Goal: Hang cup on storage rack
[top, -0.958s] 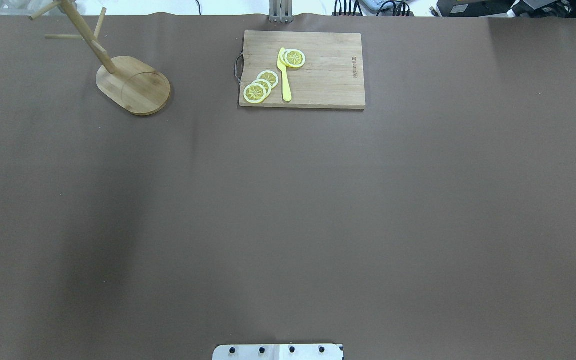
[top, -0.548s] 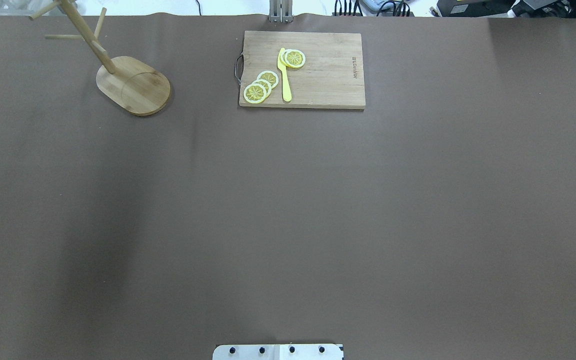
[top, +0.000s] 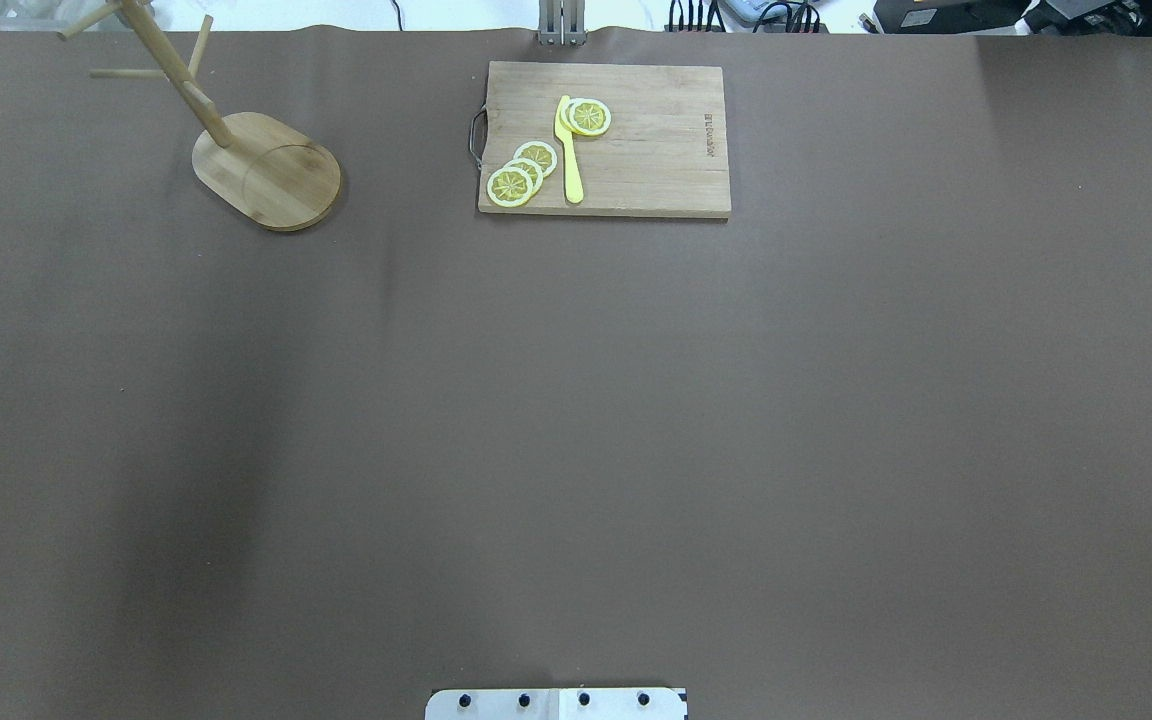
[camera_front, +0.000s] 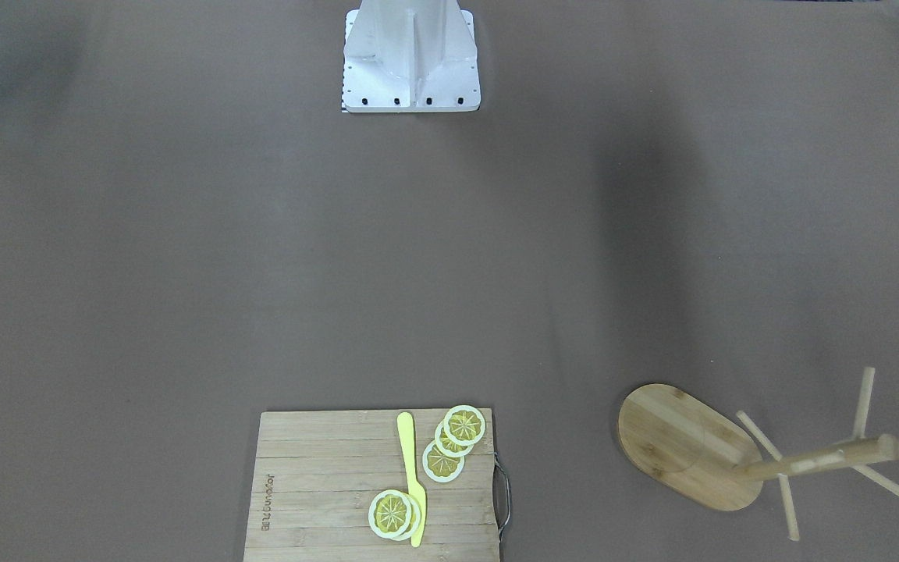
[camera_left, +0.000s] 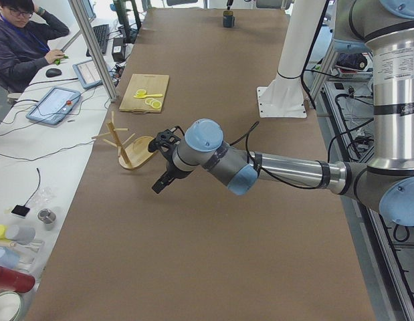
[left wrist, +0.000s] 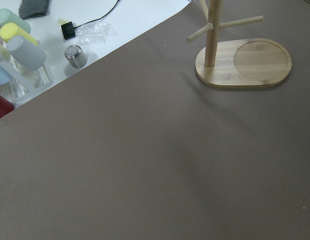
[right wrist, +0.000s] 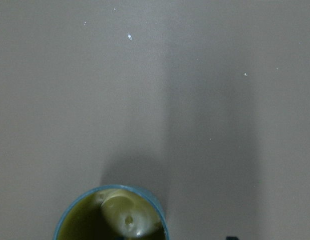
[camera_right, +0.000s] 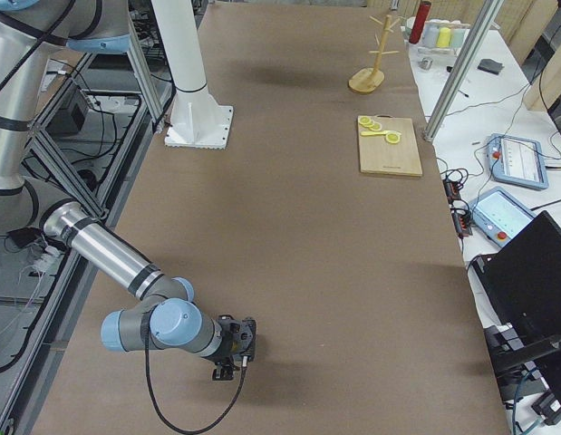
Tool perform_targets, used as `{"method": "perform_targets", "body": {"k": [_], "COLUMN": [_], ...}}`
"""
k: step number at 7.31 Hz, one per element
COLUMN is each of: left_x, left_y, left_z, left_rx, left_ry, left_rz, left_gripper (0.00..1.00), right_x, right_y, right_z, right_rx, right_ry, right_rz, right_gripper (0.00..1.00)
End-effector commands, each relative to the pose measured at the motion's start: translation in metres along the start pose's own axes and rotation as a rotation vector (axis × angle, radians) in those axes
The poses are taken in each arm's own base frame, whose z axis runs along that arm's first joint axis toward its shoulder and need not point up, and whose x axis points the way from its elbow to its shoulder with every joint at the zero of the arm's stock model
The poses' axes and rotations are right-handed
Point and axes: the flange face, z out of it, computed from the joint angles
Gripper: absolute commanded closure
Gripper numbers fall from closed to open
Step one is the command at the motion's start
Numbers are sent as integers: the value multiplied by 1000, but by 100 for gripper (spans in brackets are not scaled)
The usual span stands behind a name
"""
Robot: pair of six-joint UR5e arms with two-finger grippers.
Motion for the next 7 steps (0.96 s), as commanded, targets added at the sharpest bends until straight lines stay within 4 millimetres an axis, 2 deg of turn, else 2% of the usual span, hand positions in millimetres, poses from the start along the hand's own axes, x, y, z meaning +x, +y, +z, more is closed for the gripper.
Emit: {"method": "perform_targets", "body": {"k": [1, 4, 7], "left_x": [0, -1, -1], "left_y": [0, 2, 1], "left_z": [0, 1, 1], "left_rx": [1, -2, -1], "left_ry": [0, 0, 0], "left_rz": [1, -3, -1], "left_gripper": [1, 1, 1], "right_x": [-2, -5, 3], "right_y": [-9, -10, -2], "right_z": [0, 4, 12], "right_rx": [7, -7, -30], "right_ry": [-3, -8, -2], "right_rz": [2, -9, 14], "right_gripper": [31, 31, 22]}}
